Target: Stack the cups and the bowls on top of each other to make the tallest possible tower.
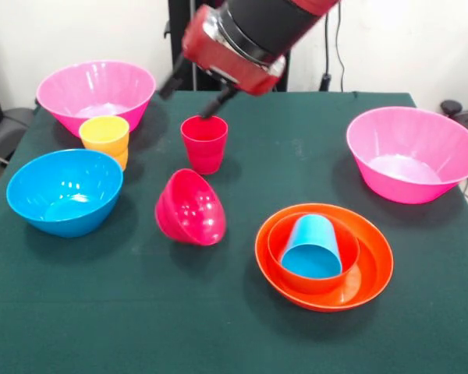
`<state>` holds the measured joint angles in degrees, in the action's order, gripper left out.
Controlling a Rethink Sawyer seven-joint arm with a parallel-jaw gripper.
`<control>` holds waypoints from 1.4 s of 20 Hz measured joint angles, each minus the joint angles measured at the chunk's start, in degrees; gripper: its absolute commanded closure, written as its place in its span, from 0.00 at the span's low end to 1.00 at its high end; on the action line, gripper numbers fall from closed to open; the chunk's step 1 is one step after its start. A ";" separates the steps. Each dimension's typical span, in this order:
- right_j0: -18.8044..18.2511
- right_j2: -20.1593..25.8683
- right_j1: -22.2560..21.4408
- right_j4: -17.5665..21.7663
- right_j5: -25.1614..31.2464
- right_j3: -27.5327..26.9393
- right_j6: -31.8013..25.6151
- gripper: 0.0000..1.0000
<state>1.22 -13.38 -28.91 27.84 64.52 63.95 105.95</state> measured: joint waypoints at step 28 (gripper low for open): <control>-14.02 14.35 -1.25 -11.87 -17.24 2.28 -0.46 0.00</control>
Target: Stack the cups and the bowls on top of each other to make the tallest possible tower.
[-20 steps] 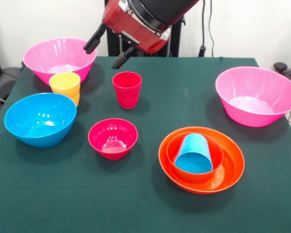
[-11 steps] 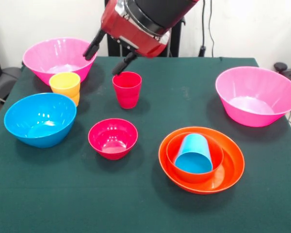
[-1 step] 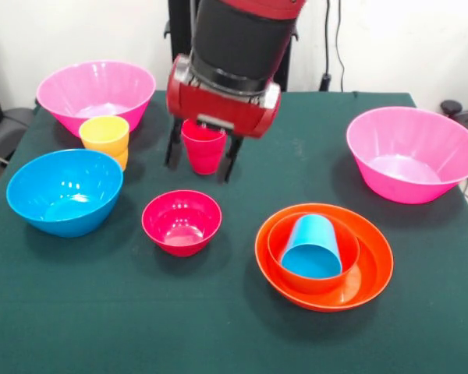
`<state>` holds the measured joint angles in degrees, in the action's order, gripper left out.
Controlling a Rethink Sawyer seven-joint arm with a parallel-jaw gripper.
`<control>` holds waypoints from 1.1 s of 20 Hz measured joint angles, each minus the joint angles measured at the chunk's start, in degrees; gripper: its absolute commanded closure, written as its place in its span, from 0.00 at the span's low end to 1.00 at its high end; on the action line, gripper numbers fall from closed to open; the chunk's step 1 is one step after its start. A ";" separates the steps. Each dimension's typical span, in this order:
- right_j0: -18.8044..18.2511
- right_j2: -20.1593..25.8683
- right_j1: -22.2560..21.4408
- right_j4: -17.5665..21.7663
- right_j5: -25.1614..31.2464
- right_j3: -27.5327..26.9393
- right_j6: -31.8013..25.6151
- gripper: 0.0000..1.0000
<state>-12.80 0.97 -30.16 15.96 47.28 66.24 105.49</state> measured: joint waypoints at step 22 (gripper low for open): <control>2.05 4.11 0.44 -3.89 -3.96 -2.11 0.00 0.00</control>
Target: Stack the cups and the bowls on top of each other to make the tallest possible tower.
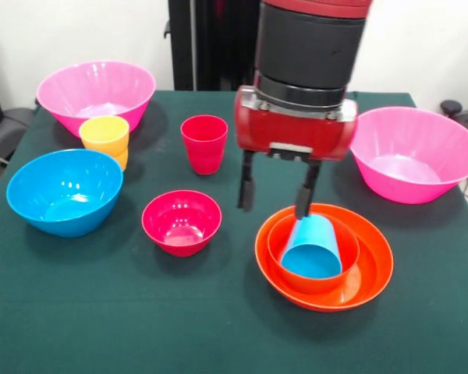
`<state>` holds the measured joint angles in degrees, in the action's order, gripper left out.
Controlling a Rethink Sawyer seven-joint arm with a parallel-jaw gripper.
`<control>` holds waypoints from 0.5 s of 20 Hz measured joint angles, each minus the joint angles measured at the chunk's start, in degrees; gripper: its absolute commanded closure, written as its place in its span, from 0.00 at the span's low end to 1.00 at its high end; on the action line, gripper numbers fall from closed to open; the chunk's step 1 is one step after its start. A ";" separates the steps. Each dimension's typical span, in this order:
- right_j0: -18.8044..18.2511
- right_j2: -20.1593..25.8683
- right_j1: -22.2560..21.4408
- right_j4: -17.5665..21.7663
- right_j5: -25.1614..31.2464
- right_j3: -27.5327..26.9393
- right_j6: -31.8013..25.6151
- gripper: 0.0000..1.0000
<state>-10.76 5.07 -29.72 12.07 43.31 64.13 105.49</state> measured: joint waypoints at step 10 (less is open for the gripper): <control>1.01 0.68 2.30 -1.45 -8.34 -0.39 0.02 0.00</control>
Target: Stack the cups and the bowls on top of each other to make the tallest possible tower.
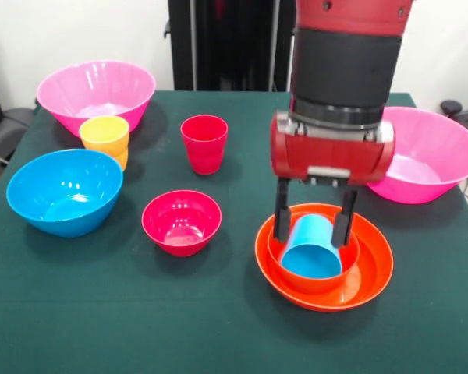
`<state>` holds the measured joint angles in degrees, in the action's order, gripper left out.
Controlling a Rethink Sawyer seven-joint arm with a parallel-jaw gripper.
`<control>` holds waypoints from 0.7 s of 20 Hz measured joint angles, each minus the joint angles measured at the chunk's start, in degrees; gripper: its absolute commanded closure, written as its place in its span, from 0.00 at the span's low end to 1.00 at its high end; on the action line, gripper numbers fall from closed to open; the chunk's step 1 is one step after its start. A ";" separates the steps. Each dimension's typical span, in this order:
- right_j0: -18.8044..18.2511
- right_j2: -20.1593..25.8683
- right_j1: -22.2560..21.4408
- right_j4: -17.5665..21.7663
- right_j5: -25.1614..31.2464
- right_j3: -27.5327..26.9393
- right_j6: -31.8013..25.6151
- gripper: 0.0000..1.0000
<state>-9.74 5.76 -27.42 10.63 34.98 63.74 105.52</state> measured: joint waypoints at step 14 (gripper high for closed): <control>-0.91 1.74 6.79 -2.65 -6.59 0.02 0.00 0.00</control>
<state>-10.65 7.50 -20.64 7.98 28.39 63.75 105.52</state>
